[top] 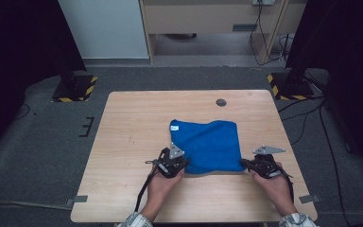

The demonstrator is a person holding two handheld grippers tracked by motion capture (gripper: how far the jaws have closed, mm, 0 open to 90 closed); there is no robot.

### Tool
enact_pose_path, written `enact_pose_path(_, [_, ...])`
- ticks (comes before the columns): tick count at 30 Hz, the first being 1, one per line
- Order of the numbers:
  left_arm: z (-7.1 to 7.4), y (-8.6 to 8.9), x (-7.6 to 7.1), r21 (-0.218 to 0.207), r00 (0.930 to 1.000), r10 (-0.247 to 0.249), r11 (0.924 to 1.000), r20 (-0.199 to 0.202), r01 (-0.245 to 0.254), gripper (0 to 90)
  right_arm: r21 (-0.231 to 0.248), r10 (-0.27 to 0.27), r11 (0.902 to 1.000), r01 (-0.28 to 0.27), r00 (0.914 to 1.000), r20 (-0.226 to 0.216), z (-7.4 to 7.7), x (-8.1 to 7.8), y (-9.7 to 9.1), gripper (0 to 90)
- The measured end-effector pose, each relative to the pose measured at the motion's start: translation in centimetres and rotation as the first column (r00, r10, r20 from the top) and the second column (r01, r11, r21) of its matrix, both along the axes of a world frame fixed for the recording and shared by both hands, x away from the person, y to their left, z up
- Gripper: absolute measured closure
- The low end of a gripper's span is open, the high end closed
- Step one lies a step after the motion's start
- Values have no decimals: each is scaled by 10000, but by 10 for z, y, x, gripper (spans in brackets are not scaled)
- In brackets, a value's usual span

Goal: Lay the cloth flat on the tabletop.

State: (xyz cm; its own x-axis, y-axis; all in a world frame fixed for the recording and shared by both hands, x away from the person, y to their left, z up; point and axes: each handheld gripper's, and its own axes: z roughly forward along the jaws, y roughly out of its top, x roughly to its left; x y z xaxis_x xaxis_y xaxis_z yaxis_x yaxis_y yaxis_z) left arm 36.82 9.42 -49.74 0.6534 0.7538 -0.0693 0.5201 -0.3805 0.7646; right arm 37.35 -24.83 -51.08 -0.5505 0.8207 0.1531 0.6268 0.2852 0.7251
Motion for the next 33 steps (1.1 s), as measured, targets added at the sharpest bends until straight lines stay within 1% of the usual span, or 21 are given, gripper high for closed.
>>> enact_pose_path(5, [-3,14,1,67,9997,251,9997,-48,-251,820,-11,-95,10000,95,9996,-270,-1,6,6,884])
enact_pose_path(7, [-6,20,2,25,9991,401,9992,-153,-400,819,-61,-15,10000,13,9996,-298,-1,9,11,877])
enact_pose_path(9, [-10,26,3,15,9982,535,9986,-288,-534,817,-122,42,9999,-47,9990,-448,-3,12,14,869])
enact_pose_path(11, [-15,31,3,-162,9969,662,9976,-431,-670,810,-243,49,9997,-63,9983,-584,-6,16,19,859])
enact_pose_path(14, [-19,32,4,-291,9960,675,9972,-585,-693,758,-154,-6,9999,-4,9981,-614,-7,21,24,801])
enact_pose_path(16, [-20,31,4,-314,9960,715,9968,-535,-733,719,-136,-48,9999,41,9984,-561,-7,23,26,738])
enact_pose_path(18, [-20,31,5,-368,9961,731,9965,-487,-750,678,-103,-55,9999,49,9985,-538,-7,22,26,656])
enact_pose_path(21, [-20,30,6,-372,9962,731,9965,-464,-748,676,-50,-55,10000,53,9990,-442,-6,18,24,580])
enact_pose_path(25, [-18,32,7,-436,9952,913,9947,-355,-928,642,91,-107,9999,111,9990,-426,-6,11,19,494])
enact_pose_path(30, [-17,33,8,-467,9947,984,9939,-309,-998,628,277,-155,9995,165,9993,-338,-8,2,11,465])
enact_pose_path(31, [-17,33,8,-461,9947,980,9940,-320,-994,633,400,-179,9990,193,9992,-354,-7,0,10,462])
enact_pose_path(32, [-17,33,8,-438,9944,1005,9938,-313,-1018,641,419,-136,9990,150,9994,-333,-8,-2,9,462])
enact_pose_path(33, [-17,34,8,-433,9947,981,9941,-311,-993,670,420,-66,9991,77,9996,-277,-8,-4,8,463])
